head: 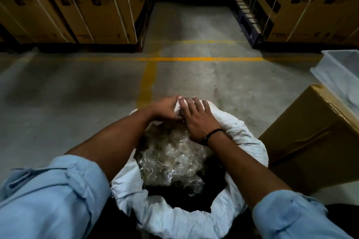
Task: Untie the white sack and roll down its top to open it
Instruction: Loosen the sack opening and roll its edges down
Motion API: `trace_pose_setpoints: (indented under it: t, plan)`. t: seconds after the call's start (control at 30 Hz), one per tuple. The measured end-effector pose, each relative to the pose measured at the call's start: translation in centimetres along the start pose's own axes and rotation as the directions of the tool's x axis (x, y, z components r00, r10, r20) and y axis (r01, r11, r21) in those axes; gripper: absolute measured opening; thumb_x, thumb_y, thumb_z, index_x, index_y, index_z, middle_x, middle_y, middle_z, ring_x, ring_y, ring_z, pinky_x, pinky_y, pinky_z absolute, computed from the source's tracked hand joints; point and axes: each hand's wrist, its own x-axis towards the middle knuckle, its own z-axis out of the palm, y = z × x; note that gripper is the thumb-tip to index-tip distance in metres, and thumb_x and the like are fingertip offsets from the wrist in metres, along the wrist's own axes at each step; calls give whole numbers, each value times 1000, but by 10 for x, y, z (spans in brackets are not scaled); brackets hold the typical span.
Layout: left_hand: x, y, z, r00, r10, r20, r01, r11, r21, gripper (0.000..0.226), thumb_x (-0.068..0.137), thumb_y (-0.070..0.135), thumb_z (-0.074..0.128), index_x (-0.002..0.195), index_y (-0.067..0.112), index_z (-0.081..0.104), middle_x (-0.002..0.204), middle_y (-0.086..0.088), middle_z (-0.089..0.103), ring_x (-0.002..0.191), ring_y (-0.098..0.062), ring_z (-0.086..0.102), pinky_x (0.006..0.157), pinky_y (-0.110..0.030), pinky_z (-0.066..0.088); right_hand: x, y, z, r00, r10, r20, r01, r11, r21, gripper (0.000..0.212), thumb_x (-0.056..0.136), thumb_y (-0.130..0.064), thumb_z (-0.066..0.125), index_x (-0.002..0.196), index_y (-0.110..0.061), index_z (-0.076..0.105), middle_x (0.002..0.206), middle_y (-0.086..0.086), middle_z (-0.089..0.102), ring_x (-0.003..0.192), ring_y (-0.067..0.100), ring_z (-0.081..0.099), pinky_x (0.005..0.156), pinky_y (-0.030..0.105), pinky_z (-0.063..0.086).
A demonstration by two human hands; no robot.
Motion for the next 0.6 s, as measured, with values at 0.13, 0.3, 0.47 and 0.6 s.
trace_pose_setpoints:
  t: [0.13, 0.3, 0.47, 0.6]
  plan:
    - [2, -5, -7, 998, 8, 68, 6, 977, -211, 75, 70, 11, 90, 132, 14, 50, 118, -6, 64, 106, -21, 62, 77, -13, 45, 12, 5, 14, 998, 34, -59, -37, 998, -55, 73, 91, -43, 43, 153, -11, 21, 134, 12, 52, 108, 37, 52, 90, 50, 39]
    - [-14, -18, 18, 938, 193, -289, 18, 804, 594, 105, 73, 57, 67, 159, 22, 20, 133, -9, 59, 114, -33, 57, 102, -44, 40, 26, 24, 1, 990, 111, 84, -119, 988, 99, 71, 89, -23, 46, 153, -12, 18, 132, 17, 57, 109, 37, 60, 91, 46, 42]
    - [-22, -53, 41, 911, 142, -386, 128, 794, 594, 112, 79, 66, 62, 162, 19, 4, 127, -12, 60, 108, -36, 60, 99, -51, 46, 36, 24, -2, 969, 226, 100, -241, 952, 189, 56, 90, -21, 42, 142, -19, 24, 107, 17, 69, 90, 38, 66, 73, 40, 45]
    - [-17, -55, 27, 936, -25, -352, 202, 856, 477, 106, 75, 60, 74, 160, 25, 19, 106, -13, 71, 86, -37, 69, 71, -40, 54, 34, 19, 12, 989, 143, -32, -135, 974, 180, 64, 89, -31, 40, 148, -17, 22, 117, 17, 64, 94, 38, 64, 82, 46, 47]
